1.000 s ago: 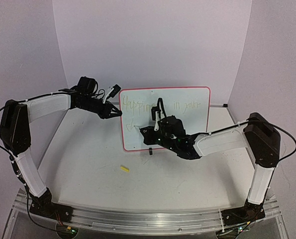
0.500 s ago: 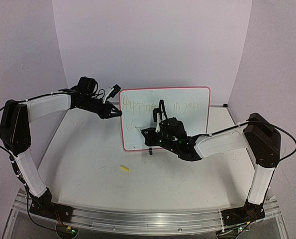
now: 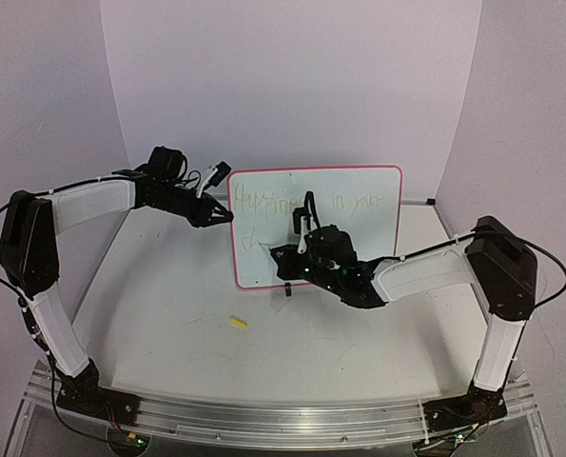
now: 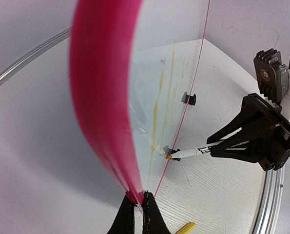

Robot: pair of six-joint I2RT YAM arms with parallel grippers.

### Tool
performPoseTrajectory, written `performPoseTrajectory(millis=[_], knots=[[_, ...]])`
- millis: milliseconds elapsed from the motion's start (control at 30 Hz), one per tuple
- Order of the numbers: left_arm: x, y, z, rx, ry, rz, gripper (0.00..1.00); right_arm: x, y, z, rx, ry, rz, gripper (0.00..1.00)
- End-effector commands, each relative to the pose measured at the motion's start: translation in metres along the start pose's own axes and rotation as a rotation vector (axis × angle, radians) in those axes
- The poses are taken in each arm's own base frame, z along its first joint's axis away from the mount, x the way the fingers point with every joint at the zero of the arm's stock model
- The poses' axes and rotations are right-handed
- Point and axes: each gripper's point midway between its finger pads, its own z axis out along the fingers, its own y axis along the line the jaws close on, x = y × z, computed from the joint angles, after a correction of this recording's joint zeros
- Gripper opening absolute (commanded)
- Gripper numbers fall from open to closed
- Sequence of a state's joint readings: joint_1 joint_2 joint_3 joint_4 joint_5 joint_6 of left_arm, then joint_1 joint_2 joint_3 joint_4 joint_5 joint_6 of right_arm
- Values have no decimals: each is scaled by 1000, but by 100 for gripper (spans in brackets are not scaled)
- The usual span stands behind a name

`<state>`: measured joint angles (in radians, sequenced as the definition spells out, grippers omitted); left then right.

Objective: Write a sentence on the whiteboard

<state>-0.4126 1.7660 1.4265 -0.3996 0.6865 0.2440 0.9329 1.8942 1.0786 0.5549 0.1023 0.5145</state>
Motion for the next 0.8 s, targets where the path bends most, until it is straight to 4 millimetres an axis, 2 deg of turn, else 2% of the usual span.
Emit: performPoseTrajectory(millis=[0,267,533,667,767], knots=[[-17,-14,-7,17,-39,70,0,17,-22,4,67,36,6,0],[-16,-14,-7,18,-37,66,0,9,-11,2,25,32,-12,0],[-17,-13,-7,15,-38,68,0,-30,25,-26,-106,-15,-35,0],[-17,-14,-8,15,-40,70,0,-41,27,-39,-130,-31,-28,0],[-17,-14,-8,16,-39,70,0,-41,21,-38,-157,-5,-10,0]])
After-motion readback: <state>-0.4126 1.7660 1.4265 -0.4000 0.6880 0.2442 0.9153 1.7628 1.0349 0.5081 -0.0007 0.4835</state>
